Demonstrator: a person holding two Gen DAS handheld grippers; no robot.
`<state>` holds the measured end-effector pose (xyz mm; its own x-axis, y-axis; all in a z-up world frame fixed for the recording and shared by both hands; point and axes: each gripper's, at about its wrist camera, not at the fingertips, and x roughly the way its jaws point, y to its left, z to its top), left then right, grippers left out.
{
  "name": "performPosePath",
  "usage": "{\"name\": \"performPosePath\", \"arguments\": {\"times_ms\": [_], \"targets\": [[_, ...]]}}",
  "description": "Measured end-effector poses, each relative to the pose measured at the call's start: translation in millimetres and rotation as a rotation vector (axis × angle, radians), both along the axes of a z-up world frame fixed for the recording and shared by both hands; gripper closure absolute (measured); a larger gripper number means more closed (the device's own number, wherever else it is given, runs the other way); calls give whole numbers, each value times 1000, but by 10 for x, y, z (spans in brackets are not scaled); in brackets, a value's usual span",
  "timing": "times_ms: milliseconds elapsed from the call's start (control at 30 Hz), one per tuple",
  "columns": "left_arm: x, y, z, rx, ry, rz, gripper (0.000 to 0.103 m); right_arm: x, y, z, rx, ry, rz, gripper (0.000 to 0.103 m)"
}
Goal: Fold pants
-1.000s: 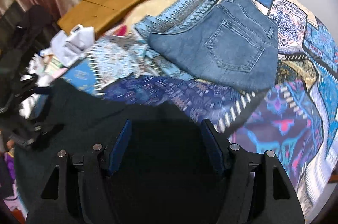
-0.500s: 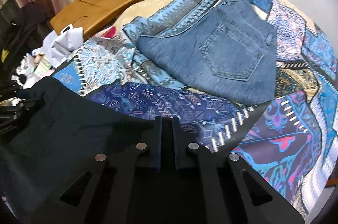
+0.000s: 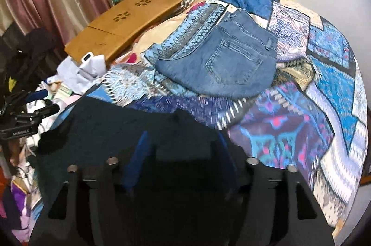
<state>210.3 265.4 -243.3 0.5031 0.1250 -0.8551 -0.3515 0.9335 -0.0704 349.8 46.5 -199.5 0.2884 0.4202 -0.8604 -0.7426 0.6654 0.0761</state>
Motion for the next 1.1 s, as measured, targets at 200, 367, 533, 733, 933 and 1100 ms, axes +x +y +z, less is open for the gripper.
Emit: {"name": "performPosePath", "arguments": {"times_ms": [200,367,533,733,933,1100], "targets": [[-80,-429,-334,-19,133,-130,22,-399,-135,-300,-57,98,15,33],[-334,-466,-478,-17,146,-99,16,-911,-246,-307,-67,-7,73,24],[-603,-342,-502,-55,132,-31,13,-1017,-466,-303,17,31,24,24],[-735,-384,-329,-15,120,-28,13,-1097,-765,-226,91,64,-9,24],[-705,-515,-136,47,103,-56,13,-685,-1314,-57,168,21,-220,24],[-531,-692,109,51,56,-97,13,-382,-1666,-291,139,52,-356,24]]}}
